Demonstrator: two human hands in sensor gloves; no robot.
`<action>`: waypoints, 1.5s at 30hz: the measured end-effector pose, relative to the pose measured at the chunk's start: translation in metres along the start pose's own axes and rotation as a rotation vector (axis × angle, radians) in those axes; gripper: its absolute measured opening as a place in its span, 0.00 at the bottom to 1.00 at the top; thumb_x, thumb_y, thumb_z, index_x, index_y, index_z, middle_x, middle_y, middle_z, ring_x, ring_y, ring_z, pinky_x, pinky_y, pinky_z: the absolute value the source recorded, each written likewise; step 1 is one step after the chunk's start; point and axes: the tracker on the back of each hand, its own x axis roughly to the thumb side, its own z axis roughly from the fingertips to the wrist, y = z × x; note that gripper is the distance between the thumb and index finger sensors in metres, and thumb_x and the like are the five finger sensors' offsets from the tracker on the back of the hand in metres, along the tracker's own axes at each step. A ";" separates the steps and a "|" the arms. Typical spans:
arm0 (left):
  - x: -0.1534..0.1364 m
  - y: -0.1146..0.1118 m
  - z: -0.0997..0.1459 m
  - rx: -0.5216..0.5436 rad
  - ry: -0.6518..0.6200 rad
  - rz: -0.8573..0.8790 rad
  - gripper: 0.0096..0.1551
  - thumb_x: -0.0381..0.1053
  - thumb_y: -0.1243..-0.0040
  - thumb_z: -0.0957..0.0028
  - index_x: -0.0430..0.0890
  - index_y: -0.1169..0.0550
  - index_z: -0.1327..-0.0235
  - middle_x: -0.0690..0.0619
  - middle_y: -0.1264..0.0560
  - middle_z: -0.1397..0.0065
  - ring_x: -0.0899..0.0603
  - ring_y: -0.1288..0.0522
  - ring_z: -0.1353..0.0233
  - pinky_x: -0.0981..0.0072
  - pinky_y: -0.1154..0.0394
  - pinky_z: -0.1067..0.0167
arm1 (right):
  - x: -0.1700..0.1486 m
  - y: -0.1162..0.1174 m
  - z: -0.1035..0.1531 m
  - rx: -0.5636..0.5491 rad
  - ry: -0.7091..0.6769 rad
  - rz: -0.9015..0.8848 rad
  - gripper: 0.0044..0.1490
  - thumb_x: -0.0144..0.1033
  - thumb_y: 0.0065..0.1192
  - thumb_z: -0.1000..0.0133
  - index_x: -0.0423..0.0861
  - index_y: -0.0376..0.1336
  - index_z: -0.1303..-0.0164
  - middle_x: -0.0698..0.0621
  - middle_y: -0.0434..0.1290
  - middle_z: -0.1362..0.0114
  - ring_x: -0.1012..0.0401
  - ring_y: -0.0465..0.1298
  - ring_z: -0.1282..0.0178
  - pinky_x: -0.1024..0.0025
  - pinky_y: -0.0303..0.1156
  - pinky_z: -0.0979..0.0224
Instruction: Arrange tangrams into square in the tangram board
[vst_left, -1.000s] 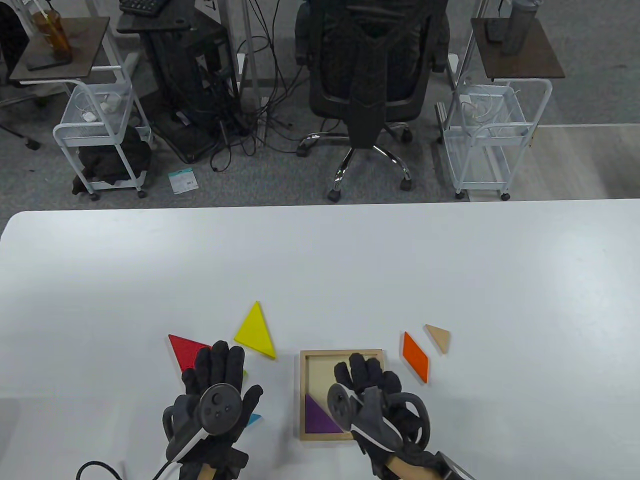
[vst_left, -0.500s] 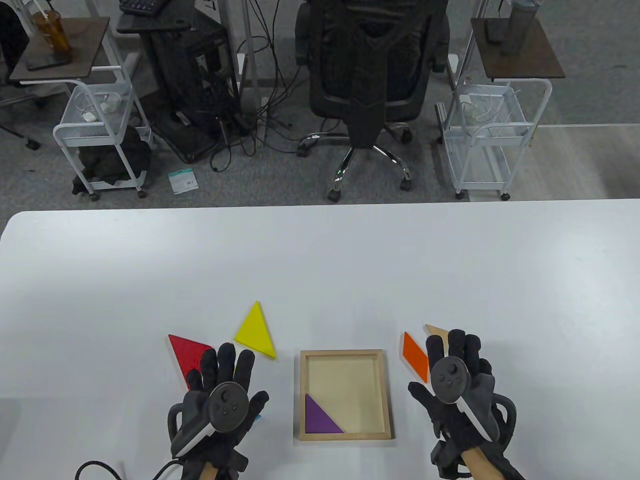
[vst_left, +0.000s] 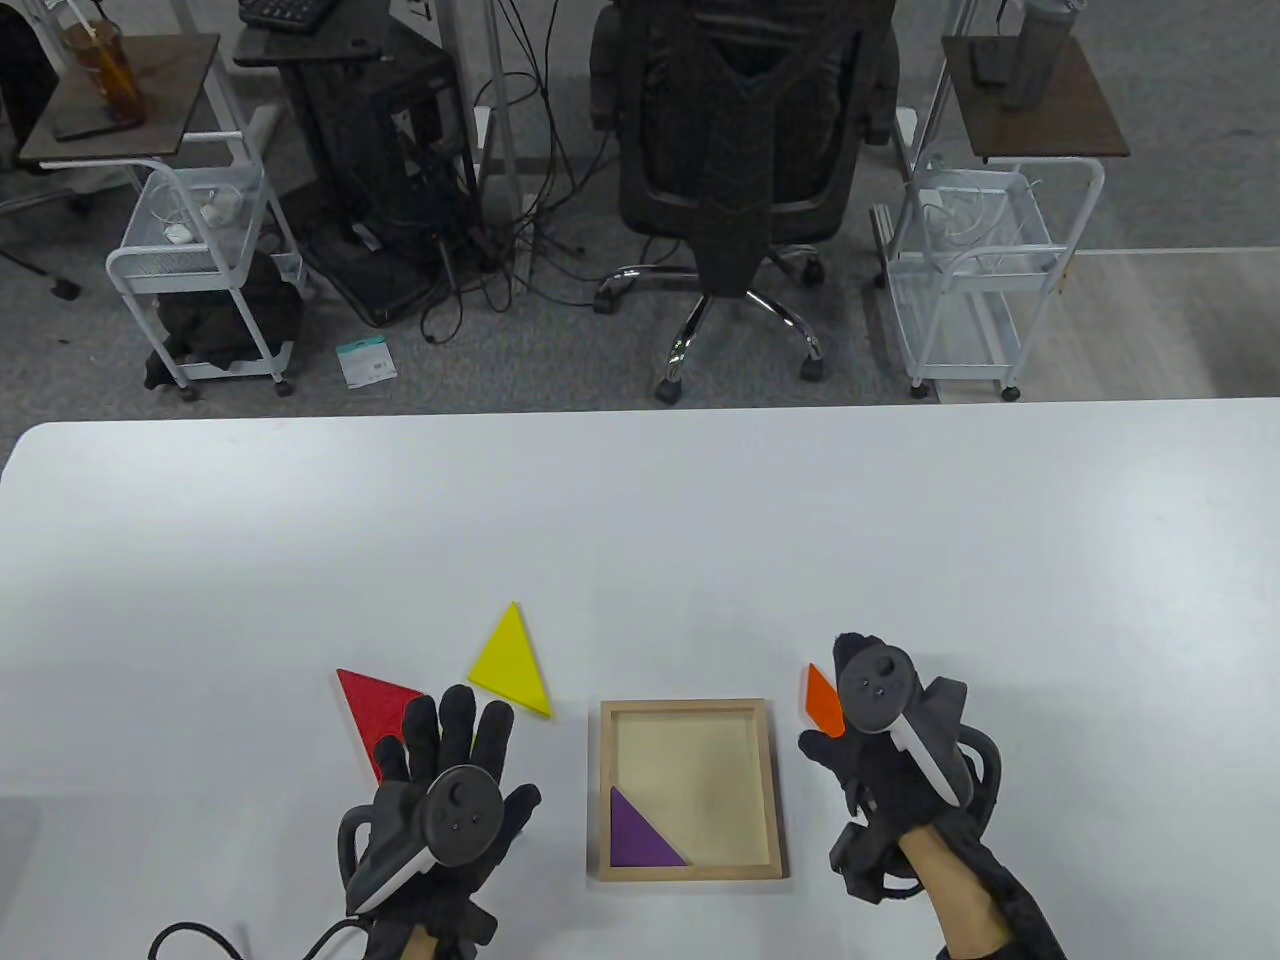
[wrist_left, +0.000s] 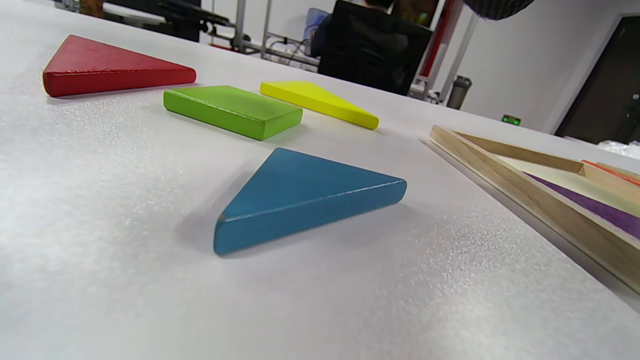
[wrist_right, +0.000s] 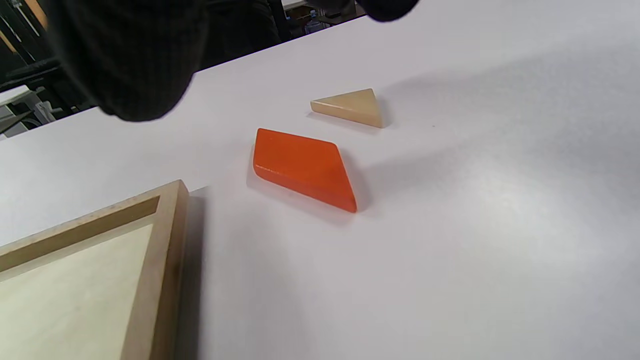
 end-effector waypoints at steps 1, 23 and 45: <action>0.000 0.000 0.000 0.002 0.000 0.002 0.46 0.66 0.60 0.39 0.52 0.64 0.21 0.38 0.72 0.19 0.26 0.74 0.23 0.25 0.69 0.33 | 0.002 0.001 -0.003 0.005 0.012 0.013 0.61 0.52 0.71 0.57 0.63 0.36 0.24 0.59 0.42 0.16 0.58 0.51 0.17 0.66 0.59 0.23; 0.004 -0.001 0.000 -0.009 -0.008 -0.008 0.46 0.65 0.60 0.39 0.52 0.65 0.21 0.38 0.73 0.19 0.25 0.74 0.23 0.25 0.69 0.33 | 0.006 0.046 -0.041 0.132 0.253 0.181 0.52 0.52 0.66 0.53 0.59 0.42 0.23 0.54 0.50 0.19 0.56 0.58 0.25 0.70 0.63 0.33; 0.007 -0.002 -0.001 -0.024 -0.016 -0.022 0.46 0.65 0.59 0.39 0.52 0.65 0.21 0.38 0.73 0.19 0.25 0.74 0.23 0.25 0.69 0.33 | 0.004 0.033 -0.018 -0.006 0.056 0.108 0.45 0.50 0.75 0.60 0.53 0.60 0.31 0.48 0.67 0.30 0.55 0.72 0.42 0.70 0.71 0.50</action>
